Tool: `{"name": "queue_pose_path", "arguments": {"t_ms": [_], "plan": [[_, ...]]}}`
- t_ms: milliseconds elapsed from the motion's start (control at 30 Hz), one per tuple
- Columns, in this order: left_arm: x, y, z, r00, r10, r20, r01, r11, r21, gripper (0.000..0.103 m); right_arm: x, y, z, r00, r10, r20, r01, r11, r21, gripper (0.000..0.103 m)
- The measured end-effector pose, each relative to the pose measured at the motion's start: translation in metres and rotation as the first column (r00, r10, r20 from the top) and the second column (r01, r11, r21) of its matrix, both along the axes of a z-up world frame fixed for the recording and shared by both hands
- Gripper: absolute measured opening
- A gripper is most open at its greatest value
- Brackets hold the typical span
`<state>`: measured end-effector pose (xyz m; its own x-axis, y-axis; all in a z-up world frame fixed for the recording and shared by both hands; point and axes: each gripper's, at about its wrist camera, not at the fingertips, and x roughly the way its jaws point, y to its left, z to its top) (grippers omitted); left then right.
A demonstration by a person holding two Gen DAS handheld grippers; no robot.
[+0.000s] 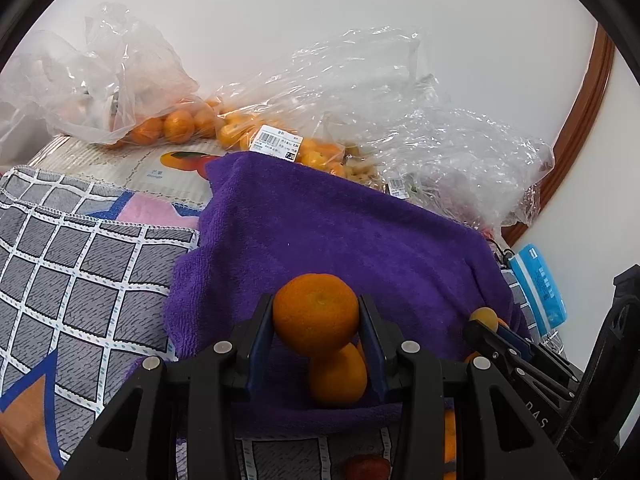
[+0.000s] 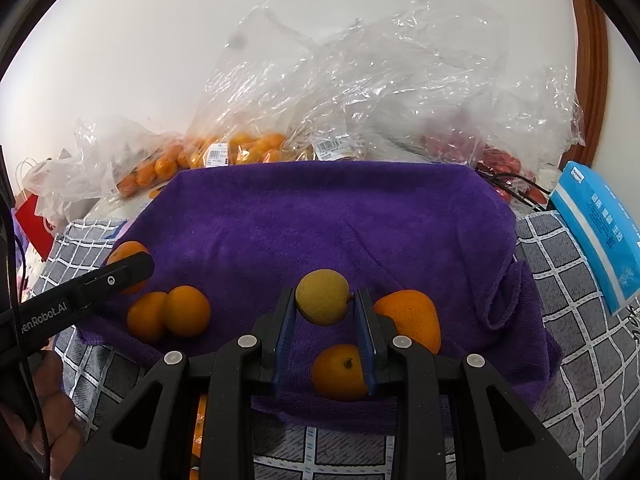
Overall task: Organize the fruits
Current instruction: 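Lower both fruits onto the purple towel and open both tools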
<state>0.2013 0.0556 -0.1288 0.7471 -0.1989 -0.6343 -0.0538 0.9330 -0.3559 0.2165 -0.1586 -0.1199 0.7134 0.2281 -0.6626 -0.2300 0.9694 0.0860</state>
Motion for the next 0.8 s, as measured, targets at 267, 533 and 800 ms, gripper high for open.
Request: {"name": "queue_pose_path", "arguments": {"t_ms": [267,533,800], "plan": [[0.000,0.001,0.000,1.000,0.000,0.000,0.000,1.000,-0.003,0.039,-0.001,-0.001,0.000,1.000,0.005,0.000,-0.005,1.000,0.016,0.033],[-0.002,0.001,0.001,1.000,0.001,0.002,-0.001,1.000,-0.016,0.039,-0.008,-0.004,0.008,0.999,0.015,0.045,-0.017,0.999,0.040,0.038],[-0.010,0.006,0.009,0.999,0.011,0.046,-0.009,0.998,-0.054,0.044,-0.011,-0.006,0.012,0.998,-0.013,0.068,0.011,0.999,0.036,0.039]]}}
